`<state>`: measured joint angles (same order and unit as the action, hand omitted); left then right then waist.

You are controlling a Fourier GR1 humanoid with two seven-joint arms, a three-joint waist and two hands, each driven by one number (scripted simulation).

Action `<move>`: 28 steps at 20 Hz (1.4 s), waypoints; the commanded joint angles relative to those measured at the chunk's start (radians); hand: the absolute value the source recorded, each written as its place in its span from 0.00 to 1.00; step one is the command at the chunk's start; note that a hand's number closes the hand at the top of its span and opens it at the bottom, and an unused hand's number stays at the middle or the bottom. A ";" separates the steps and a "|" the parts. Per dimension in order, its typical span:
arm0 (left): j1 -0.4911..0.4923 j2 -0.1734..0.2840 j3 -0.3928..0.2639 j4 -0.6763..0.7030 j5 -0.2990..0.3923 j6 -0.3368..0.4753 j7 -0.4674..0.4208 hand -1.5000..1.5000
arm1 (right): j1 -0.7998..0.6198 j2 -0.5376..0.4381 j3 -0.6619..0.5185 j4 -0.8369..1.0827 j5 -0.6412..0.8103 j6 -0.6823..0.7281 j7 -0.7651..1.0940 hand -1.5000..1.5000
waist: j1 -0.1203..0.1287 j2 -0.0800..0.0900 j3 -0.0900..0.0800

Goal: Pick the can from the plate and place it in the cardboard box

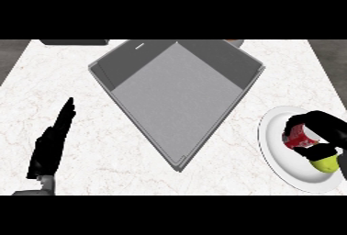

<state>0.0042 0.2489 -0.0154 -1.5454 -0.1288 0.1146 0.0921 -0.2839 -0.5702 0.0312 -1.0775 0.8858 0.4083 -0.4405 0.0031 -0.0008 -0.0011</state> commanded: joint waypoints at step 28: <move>-0.011 -0.015 0.053 -0.002 -0.016 -0.035 0.010 0.50 | -0.344 0.309 -0.177 -0.130 -0.095 -0.253 0.265 1.00 | -0.015 -0.005 0.001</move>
<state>0.0195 0.2255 0.0172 -1.5615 -0.1539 0.0834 0.0937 -0.6073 -0.3182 -0.1035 -1.1287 0.9141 0.1264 -0.1196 -0.0037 -0.0041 -0.0001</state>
